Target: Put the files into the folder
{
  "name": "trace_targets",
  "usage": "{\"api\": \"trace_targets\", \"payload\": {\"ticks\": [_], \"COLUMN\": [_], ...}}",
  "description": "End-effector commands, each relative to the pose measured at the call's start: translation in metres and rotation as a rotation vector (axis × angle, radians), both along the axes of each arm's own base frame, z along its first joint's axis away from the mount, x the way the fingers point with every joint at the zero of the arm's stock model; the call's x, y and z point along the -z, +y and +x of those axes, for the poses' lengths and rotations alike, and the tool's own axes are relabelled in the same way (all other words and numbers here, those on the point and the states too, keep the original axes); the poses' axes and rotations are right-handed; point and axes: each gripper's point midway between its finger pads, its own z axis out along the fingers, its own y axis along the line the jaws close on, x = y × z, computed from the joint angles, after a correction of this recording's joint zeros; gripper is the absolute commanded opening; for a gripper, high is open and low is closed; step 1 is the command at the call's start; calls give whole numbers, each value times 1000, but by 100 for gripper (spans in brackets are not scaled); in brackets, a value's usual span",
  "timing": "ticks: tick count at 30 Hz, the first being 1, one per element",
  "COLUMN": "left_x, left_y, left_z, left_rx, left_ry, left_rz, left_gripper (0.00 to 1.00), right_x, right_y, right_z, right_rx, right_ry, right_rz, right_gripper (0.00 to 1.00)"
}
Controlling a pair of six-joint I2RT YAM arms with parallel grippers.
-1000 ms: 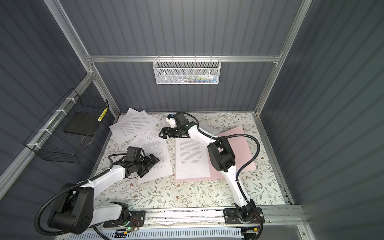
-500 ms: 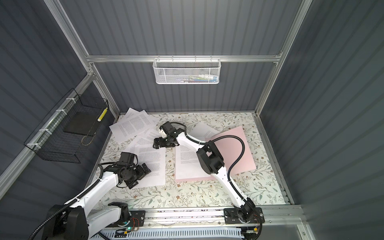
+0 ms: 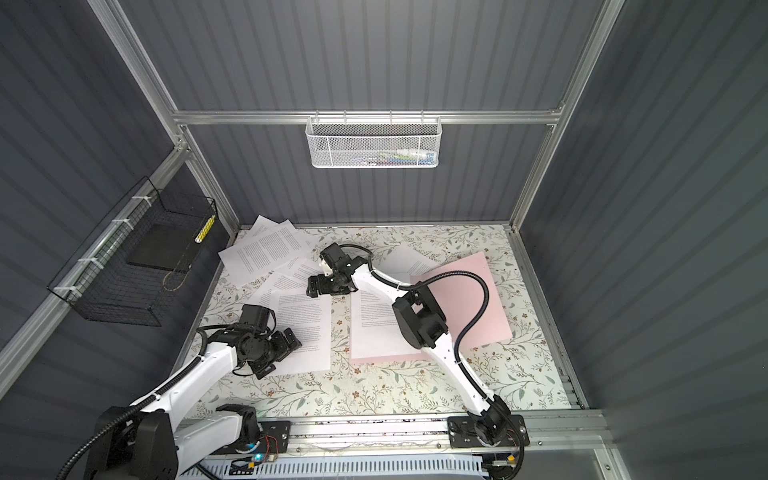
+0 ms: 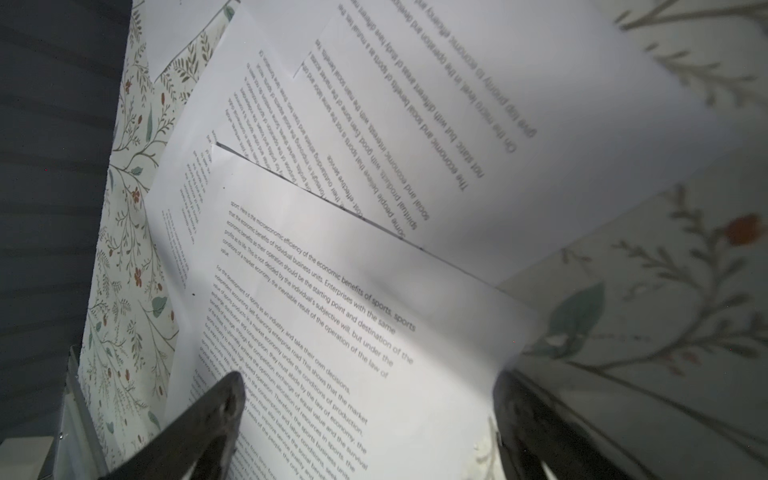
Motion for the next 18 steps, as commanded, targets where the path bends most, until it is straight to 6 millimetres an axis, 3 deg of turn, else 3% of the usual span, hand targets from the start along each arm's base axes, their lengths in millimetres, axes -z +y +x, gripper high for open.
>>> {"api": "trace_targets", "payload": {"ticks": [1, 7, 10, 18], "left_x": [-1, 5, 9, 9], "left_y": [-3, -4, -7, -6], "left_z": [4, 8, 8, 8], "left_rx": [14, 23, 24, 21], "left_ry": [-2, 7, 15, 9], "left_rz": [-15, -19, -34, -32], "left_gripper": [100, 100, 100, 100], "right_x": [41, 45, 41, 16], "right_y": [-14, -16, -9, 7], "right_z": [-39, -68, -75, -96], "right_rx": [-38, -44, -49, -41], "right_ry": [136, 221, 243, 318], "right_rz": [-88, -10, 37, 209], "right_gripper": [92, 90, 89, 89]}}
